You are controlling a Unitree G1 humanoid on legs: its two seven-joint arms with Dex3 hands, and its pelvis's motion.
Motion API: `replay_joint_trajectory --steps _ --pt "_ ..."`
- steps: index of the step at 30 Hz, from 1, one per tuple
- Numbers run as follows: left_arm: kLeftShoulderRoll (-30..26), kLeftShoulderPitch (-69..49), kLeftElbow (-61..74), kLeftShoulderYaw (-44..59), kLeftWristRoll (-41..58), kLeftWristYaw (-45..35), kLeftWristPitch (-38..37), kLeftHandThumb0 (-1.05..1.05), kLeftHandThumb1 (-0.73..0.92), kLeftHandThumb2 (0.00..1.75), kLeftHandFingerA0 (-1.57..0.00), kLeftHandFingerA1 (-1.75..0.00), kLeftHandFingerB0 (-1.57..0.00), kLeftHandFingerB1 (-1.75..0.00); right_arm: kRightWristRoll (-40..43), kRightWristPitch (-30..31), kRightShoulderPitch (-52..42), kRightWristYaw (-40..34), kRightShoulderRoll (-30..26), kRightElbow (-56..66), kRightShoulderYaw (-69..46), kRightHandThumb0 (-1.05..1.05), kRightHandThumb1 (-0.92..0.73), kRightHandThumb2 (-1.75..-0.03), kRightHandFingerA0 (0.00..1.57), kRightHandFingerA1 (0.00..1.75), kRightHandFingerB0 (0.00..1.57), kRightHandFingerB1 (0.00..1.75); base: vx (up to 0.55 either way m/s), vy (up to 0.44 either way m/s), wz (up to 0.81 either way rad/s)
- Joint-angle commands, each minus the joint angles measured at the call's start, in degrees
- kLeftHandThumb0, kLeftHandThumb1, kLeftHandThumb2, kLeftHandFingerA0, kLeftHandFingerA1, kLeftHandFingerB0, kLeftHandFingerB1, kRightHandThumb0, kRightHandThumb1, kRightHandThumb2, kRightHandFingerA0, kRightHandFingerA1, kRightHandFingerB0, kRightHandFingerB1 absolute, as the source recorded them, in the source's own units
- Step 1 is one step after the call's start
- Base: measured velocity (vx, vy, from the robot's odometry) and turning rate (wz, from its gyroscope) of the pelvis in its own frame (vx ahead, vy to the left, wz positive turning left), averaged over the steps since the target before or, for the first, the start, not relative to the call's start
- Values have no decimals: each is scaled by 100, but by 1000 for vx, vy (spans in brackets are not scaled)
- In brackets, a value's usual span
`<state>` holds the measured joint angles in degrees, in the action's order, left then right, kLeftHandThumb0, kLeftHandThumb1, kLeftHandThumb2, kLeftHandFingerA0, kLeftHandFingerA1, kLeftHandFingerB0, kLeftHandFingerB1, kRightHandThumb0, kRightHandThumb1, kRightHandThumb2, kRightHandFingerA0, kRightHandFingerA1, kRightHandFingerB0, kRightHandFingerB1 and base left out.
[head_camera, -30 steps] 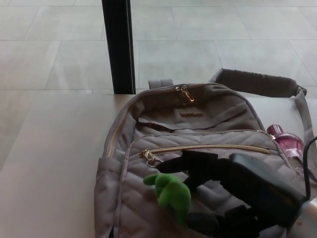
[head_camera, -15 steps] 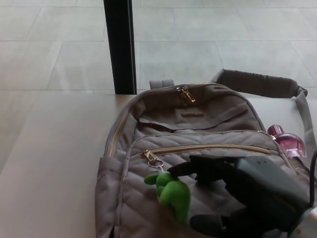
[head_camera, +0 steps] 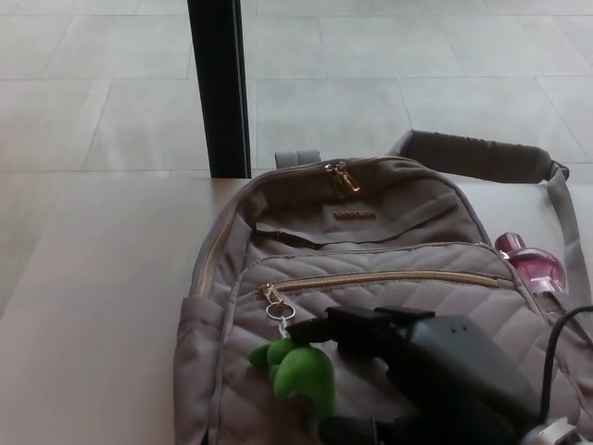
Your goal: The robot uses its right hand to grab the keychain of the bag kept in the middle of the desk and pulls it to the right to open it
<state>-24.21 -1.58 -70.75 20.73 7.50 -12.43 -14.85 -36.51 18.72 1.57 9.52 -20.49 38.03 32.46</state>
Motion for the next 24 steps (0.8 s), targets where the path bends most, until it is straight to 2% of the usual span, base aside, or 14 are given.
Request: replay_joint_trajectory --steps 1,3,4,7,12,13,15,17,18,19,20,21,23,24 --pt "-57 1 -33 -100 -112 231 -117 -75 68 61 -74 -55 -53 -41 -403 188 -329 277 -5 -352 107 -78 -76 -63 88 84 45 42 0 0 0" --pt "-50 -5 6 -116 -98 269 -89 -75 68 61 -75 -54 -54 -42 -490 122 -362 242 28 -405 86 -76 -75 -63 88 88 47 42 0 0 0" --pt "-44 23 -17 -81 -44 245 -43 -76 68 62 -65 -49 -51 -42 -550 87 -406 102 97 -494 85 -67 -70 -61 90 94 48 42 0 0 0" --pt "-44 65 -37 -97 -50 260 -35 -76 69 62 -64 -48 -49 -41 -688 39 -477 10 228 -561 59 -65 -69 -62 90 91 48 42 0 0 0" --pt "-25 94 -96 -89 -35 229 -67 -78 69 61 -68 -50 -52 -40 -1132 66 -565 -234 649 -712 252 -61 -68 -60 95 99 49 46 0 0 0" --pt "-30 94 -103 -126 -78 266 -77 -77 72 62 -70 -49 -53 -40 -1214 -11 -583 -399 737 -792 296 -59 -64 -59 107 102 54 47 0 0 0" --pt "-29 68 -83 -180 -122 248 -142 -78 73 62 -68 -49 -54 -40 -1448 -263 -639 -1115 1080 -1156 516 -55 -63 -59 108 109 58 49 0 0 0" --pt "-27 62 -73 -197 -117 248 -160 -78 73 62 -68 -49 -55 -39 -1571 -355 -657 -1304 1170 -1279 542 -55 -62 -59 109 115 59 51 0 0 0" --pt "-17 64 -51 -177 -73 201 -150 -77 72 63 -67 -50 -57 -40 -1725 -403 -659 -1631 1342 -1491 645 -55 -47 -87 116 124 54 63 0 0 0" --pt "-12 60 -47 -190 -78 187 -177 -77 74 63 -67 -50 -58 -41 -1801 -399 -666 -1748 1449 -1590 698 -56 -48 -86 117 131 56 64 0 0 0" --pt "-3 51 -49 -213 -103 186 -241 -77 74 62 -65 -50 -58 -41 -1902 -399 -672 -1854 1529 -1684 751 -48 -63 -59 111 145 63 53 0 0 0" --pt "2 47 -57 -199 -80 153 -263 -78 74 63 -65 -51 -58 -41 -1972 -419 -688 -1914 1556 -1731 783 -52 -47 -84 120 137 57 62 0 0 0" --pt "-3 39 -64 -208 -82 137 -291 -78 74 63 -65 -51 -58 -41 -2039 -448 -706 -1969 1584 -1774 798 -52 -47 -84 120 137 57 62 0 0 0" --pt "6 48 -66 -166 -22 95 -253 -79 74 63 -64 -50 -58 -41 -2080 -510 -702 -2063 1582 -1834 806 -43 -62 -61 113 153 65 52 0 0 0"
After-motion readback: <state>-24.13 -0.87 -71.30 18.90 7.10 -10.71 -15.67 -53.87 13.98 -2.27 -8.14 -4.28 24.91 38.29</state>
